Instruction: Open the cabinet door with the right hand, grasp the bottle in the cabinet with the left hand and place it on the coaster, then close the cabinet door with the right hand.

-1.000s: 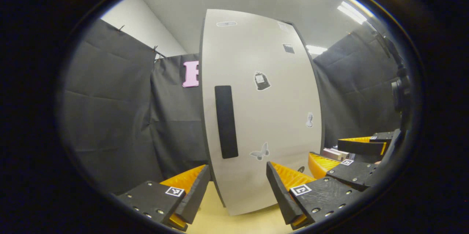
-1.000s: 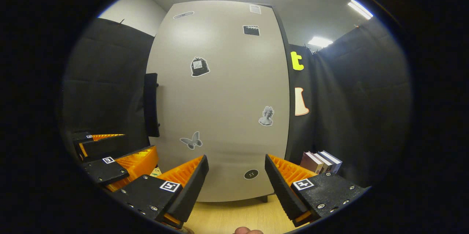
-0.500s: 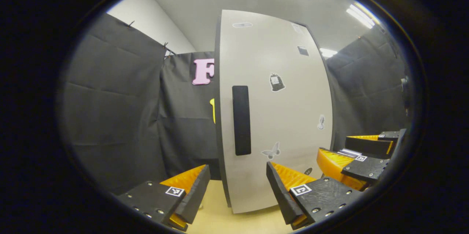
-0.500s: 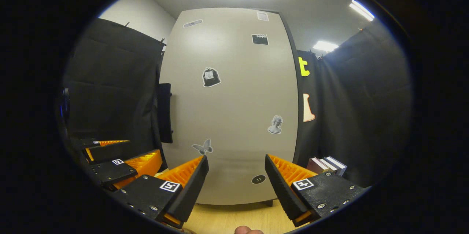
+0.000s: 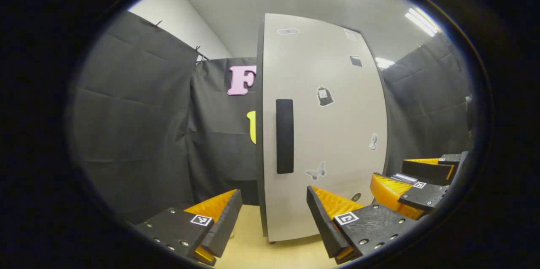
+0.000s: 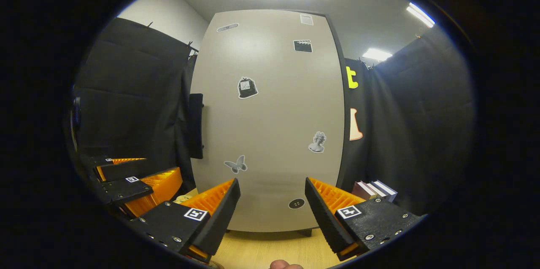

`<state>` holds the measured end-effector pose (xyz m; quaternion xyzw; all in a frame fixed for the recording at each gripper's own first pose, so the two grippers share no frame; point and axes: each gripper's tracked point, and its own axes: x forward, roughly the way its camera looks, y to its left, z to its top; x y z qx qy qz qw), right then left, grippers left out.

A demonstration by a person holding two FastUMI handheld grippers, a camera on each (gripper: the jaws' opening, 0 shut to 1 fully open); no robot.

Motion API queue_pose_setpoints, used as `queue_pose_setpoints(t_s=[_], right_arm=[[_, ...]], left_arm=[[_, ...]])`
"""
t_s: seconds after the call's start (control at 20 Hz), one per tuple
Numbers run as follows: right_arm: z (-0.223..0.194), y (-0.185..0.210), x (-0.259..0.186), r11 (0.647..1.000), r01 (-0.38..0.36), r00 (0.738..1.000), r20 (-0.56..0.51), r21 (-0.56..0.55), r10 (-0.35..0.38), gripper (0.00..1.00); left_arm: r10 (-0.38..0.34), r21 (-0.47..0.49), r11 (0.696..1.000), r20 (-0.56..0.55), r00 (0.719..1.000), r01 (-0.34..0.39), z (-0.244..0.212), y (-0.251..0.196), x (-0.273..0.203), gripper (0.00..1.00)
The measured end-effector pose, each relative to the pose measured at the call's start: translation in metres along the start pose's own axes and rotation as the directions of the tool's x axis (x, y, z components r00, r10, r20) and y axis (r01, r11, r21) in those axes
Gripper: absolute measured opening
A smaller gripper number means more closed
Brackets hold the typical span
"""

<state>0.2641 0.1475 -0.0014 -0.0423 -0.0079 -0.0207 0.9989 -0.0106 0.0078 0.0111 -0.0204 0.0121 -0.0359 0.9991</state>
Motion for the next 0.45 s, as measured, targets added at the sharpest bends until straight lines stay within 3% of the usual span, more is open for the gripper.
queue_pose_setpoints(t_s=[0.45], right_arm=[[0.0068, -0.0044, 0.0033, 1.0, 0.003, 1.0, 0.008, -0.009, -0.002, 0.95]], left_arm=[[0.02, -0.007, 1.0, 0.001, 1.0, -0.02, 0.0016, 0.0036, -0.0005, 0.89]])
